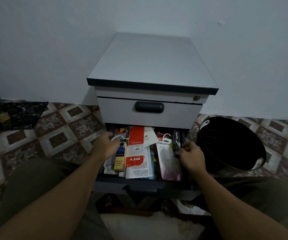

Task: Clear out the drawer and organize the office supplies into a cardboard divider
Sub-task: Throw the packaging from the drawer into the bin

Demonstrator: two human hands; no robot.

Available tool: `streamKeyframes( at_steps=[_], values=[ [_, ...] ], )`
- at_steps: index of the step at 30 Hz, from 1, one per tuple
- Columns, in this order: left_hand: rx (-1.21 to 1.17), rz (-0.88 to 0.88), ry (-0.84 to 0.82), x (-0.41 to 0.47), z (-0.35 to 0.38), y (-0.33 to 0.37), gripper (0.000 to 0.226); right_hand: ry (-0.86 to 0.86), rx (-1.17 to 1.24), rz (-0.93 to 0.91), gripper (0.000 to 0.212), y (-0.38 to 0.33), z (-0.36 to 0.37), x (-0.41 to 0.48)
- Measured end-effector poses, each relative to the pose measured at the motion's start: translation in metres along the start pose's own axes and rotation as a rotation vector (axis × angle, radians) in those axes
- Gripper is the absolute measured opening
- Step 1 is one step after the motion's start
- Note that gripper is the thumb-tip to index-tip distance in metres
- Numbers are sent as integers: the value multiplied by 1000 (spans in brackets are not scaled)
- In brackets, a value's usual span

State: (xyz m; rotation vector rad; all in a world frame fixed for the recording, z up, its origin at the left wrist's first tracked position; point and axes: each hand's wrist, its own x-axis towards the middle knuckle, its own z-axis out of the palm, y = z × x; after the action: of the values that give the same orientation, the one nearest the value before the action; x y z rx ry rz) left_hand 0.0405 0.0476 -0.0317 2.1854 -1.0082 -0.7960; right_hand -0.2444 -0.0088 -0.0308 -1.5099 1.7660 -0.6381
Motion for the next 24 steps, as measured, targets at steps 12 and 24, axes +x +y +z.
streamKeyframes(
  at_steps=[12,24],
  values=[
    [-125,-73,-163,5,0,-5,74,-127,69,106,40,7,-2,-2],
    [-20,-126,-222,-16,-2,-17,85,-58,-38,97,40,21,1,-20]
  ],
)
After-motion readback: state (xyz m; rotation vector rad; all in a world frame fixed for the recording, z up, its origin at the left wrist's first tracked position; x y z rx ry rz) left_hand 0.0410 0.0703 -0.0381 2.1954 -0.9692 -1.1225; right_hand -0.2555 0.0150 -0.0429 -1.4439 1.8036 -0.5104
